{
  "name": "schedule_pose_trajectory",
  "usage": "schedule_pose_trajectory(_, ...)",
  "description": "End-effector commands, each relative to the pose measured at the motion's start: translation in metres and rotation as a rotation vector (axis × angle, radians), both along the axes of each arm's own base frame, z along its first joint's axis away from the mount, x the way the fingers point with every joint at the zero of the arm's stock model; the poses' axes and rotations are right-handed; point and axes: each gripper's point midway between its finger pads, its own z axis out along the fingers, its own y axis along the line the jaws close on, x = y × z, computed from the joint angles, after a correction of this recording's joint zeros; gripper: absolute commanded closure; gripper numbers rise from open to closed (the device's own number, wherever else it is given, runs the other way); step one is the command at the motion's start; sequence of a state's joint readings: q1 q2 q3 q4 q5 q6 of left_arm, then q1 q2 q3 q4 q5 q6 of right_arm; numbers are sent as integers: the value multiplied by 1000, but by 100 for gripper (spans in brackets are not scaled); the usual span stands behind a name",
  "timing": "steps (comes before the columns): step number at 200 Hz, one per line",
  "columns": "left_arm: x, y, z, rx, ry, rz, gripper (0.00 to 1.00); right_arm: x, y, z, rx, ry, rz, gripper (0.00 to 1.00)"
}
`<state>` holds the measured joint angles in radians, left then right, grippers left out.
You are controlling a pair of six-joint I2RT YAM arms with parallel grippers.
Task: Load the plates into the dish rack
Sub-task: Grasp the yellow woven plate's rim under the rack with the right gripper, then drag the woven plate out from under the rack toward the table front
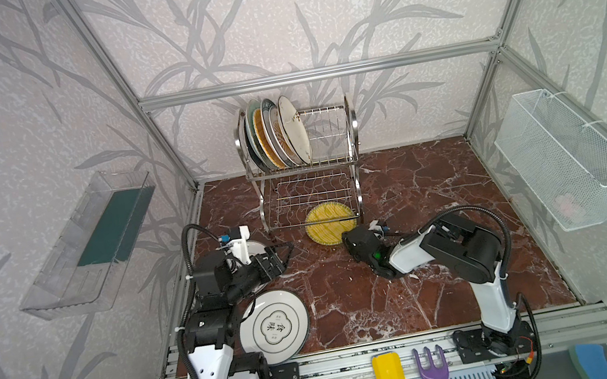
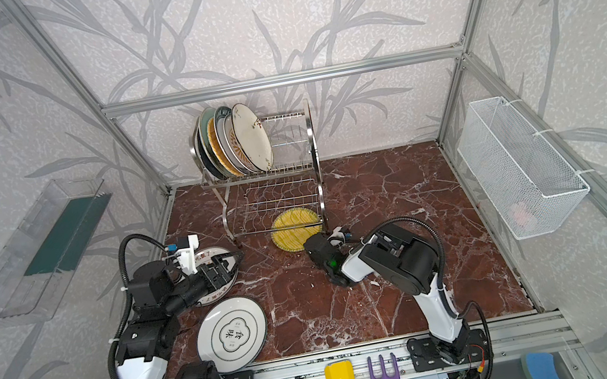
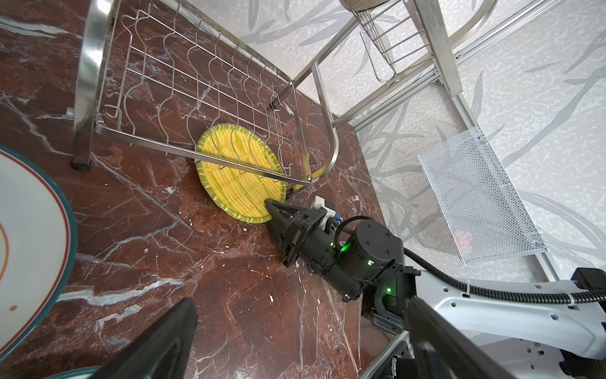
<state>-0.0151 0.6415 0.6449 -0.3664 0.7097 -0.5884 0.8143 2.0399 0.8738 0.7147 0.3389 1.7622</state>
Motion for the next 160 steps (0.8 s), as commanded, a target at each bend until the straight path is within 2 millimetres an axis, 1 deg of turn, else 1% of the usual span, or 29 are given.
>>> schedule_pose_trajectory(1,-1,-1,3,-17,-16,-10,1,-20,-19,-42,-111,145,7,91)
schedule_pose_trajectory(30,-1,-1,3,-17,-20,-7,1,-25,-13,-37,-100,159,36,95)
schedule_pose_trajectory(53,0,1,4,-16,-21,-2,1,-35,-10,-30,-111,152,67,95)
schedule_pose_trajectory(92,0,2,3,-14,-21,4,1,-60,-11,-20,-128,145,134,98)
schedule_pose_trajectory(111,0,3,4,-13,-22,7,1,-76,-11,-15,-140,150,177,98)
schedule_pose_trajectory(140,1,5,4,-13,-21,17,1,-98,-13,-7,-144,130,226,99)
schedule_pose_trajectory(160,1,6,2,-13,-18,22,1,-111,-19,-3,-143,116,266,100)
